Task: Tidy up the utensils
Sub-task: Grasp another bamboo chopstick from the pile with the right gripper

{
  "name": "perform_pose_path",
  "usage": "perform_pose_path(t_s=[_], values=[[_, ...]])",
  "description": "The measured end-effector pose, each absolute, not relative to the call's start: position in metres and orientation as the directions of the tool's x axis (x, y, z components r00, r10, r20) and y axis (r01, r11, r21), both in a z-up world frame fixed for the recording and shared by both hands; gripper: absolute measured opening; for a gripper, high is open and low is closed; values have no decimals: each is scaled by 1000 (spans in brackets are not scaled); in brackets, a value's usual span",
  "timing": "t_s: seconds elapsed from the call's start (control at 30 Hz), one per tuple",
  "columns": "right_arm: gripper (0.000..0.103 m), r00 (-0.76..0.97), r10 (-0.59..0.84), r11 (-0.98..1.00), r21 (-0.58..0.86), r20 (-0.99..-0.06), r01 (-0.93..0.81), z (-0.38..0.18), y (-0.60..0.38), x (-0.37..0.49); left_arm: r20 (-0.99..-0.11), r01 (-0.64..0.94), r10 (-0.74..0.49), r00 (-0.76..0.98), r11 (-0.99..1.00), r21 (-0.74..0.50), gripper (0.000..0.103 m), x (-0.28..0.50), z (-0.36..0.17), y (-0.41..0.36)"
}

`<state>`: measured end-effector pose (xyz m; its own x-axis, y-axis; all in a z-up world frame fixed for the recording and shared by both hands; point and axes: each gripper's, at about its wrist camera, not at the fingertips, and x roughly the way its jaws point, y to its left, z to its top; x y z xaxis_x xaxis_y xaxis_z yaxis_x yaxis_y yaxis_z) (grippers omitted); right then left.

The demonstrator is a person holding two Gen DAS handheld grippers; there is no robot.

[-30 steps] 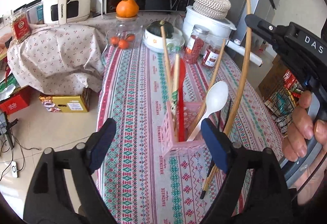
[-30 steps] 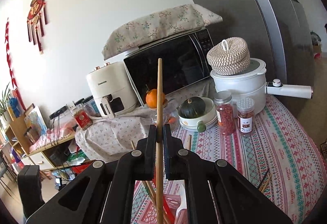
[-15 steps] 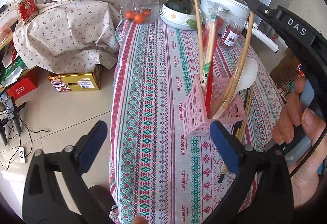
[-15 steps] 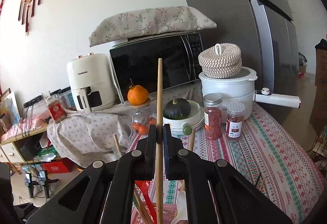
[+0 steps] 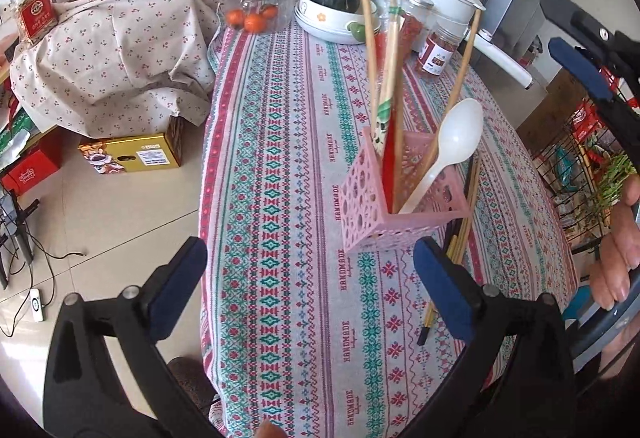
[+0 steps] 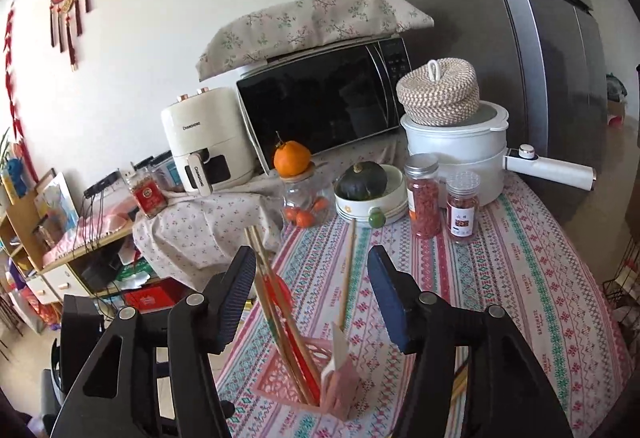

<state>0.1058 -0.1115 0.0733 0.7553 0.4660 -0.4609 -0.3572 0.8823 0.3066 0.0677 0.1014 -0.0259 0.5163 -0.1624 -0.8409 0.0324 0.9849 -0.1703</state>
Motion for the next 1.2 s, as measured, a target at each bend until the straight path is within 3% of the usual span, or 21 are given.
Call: perform_pose_path(t_s=[0.17,0.3,0.43,0.53,0.67,0.97,1.1,1.2], values=[[70,713,382,923,281,-588,-263,55,-153,116,-838,49,-182,515,982,-183,103,65,-27,94],[71,644,231,972,203,-729,-119,23,-184,131,-847,42,-190,497,980,-195,103,67,-32,92],[71,506,103,993,118,-856,-3,-18,-208,148,-852,57,-209,479,977,-208,103,67,-37,87],[71,389,114,988,147,-914,56,-47,-222,157,-852,69,-224,474,974,-218,103,67,-38,83],[71,294,158,972,201,-943,121,-72,-232,167,-851,86,-237,468,971,-223,103,67,-40,78],[70,238,106,987,131,-965,89,-94,-210,190,-859,156,-228,458,972,-175,103,63,-43,66],[62,201,72,990,95,-977,107,-107,-209,196,-862,181,-223,455,971,-155,103,62,-43,60],[61,205,70,988,95,-976,118,-110,-210,199,-866,198,-224,448,969,-148,103,60,-44,57]])
